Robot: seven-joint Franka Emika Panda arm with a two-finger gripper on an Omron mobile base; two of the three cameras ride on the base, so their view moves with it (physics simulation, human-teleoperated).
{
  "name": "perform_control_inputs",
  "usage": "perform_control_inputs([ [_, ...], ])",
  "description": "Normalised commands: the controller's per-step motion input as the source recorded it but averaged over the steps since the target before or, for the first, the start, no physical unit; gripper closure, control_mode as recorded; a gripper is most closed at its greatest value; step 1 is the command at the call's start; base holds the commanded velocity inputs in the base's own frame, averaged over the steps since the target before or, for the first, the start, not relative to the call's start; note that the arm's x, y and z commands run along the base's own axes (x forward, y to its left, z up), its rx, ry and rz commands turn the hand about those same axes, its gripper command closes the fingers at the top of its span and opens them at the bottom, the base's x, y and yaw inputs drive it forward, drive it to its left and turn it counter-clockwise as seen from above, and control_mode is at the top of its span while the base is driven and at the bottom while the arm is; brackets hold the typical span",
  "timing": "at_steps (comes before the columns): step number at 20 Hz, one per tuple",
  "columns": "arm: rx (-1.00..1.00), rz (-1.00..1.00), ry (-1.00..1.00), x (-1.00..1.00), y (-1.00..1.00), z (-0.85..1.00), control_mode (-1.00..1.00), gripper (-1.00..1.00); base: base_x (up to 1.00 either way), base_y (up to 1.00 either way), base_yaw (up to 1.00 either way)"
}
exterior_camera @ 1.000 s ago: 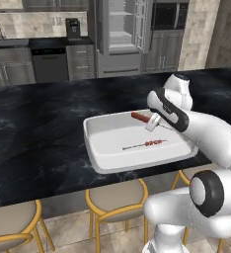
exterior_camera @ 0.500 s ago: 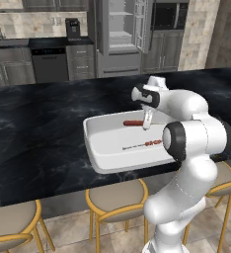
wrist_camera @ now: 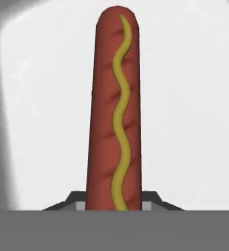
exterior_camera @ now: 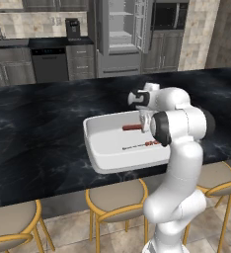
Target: Place the cold items (banana and garlic) from the fridge in one tupperware on the dining counter. Place the warm items (hot dog and kebab skewer) in the stove area in another tupperware.
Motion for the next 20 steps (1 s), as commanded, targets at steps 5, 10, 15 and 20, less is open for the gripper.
perform_control_inputs([
  [5, 0.00, 0.03, -0.03, 0.42, 0.00, -0.51, -1.00, 1.00, 0.00, 0.00, 0.00],
  [10, 0.00, 0.03, -0.08, 0.35, -0.02, -0.48, -1.00, 1.00, 0.00, 0.00, 0.00],
  [15, 0.00, 0.02, -0.08, 0.26, 0.00, -0.47, -1.00, 1.00, 0.00, 0.00, 0.00],
  [20, 0.00, 0.01, -0.11, 0.04, 0.00, -0.37, -1.00, -1.00, 0.00, 0.00, 0.00],
])
